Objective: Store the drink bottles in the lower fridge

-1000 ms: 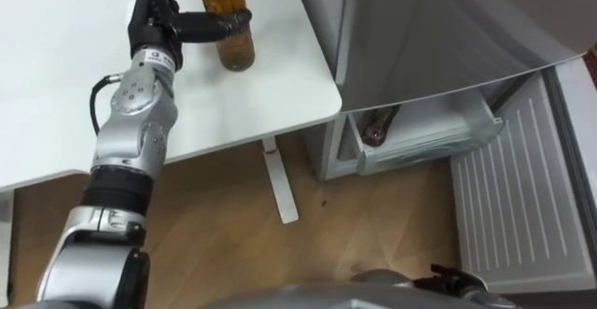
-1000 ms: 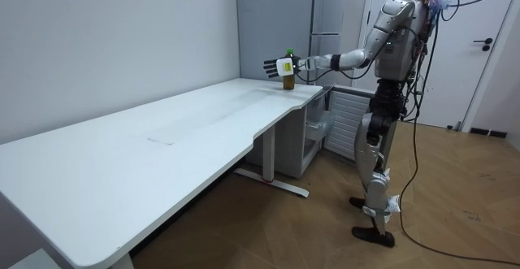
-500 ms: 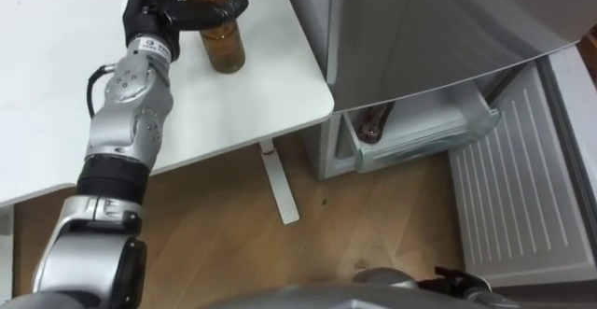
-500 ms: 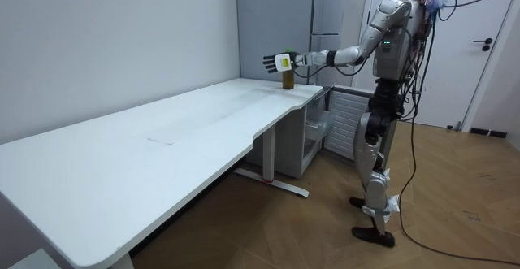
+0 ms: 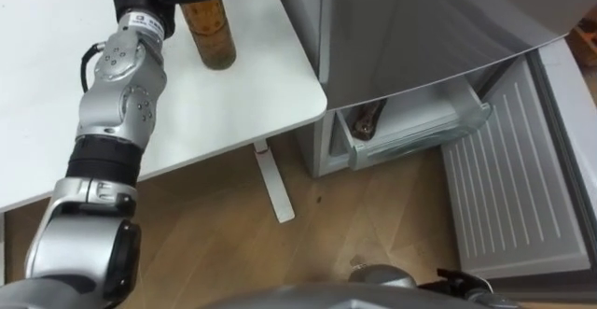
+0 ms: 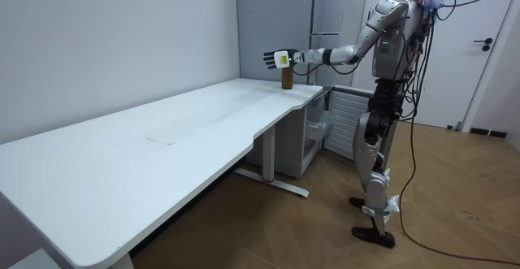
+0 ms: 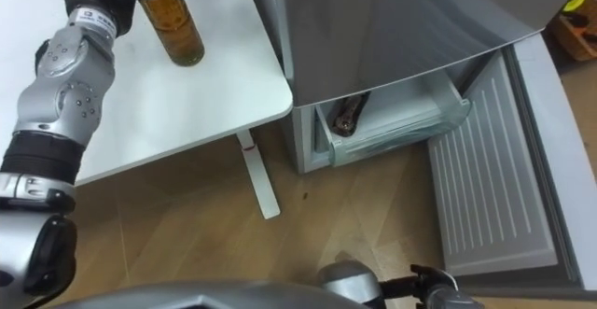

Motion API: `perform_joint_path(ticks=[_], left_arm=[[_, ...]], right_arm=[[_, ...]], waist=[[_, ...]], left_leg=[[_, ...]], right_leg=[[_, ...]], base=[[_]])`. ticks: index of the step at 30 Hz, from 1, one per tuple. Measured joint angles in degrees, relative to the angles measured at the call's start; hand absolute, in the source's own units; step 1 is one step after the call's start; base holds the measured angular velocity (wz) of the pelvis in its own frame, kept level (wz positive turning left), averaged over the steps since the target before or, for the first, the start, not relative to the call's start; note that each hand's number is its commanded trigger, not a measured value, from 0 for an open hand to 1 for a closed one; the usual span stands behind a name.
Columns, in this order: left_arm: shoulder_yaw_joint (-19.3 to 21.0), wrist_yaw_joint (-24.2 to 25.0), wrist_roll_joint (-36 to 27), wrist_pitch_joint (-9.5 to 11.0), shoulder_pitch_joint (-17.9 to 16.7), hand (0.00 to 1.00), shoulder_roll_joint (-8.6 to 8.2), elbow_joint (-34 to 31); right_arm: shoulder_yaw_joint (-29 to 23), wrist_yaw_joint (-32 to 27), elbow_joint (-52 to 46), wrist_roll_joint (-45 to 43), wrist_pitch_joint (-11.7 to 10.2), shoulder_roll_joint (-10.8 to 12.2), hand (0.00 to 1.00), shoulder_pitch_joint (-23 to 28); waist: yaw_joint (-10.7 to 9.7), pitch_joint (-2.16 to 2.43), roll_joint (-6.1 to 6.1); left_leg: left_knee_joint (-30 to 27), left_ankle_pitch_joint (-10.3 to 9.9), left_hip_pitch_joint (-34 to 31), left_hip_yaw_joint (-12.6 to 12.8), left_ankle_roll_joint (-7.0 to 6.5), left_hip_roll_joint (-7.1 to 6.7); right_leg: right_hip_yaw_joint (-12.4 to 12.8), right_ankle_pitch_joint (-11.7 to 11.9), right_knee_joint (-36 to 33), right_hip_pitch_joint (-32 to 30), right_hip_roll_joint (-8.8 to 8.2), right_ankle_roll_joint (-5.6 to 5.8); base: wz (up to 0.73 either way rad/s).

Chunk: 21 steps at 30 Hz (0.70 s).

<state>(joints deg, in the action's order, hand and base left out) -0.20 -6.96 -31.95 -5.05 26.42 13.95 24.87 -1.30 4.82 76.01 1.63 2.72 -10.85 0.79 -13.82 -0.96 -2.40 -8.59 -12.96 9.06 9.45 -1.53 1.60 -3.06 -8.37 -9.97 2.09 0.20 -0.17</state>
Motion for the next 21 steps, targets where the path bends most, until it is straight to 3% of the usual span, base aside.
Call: perform_joint_path(ticks=[21], left_arm=[[-0.05,1.46,0.19,0.80,1.14,1.00,0.71,3.54]], right_arm=[[0.06,-2.11,0.06,-5.60,2.37,-0.10,0.00,0.88]], waist=[[0.11,0.08,-0.36]], left_leg=[[0.09,0.00,0.51,-0.18,0.00,-0.07]], right_leg=[[1.17,0.00,-0.06,0.04,0.16,0.00]], base=[[-0.03]])
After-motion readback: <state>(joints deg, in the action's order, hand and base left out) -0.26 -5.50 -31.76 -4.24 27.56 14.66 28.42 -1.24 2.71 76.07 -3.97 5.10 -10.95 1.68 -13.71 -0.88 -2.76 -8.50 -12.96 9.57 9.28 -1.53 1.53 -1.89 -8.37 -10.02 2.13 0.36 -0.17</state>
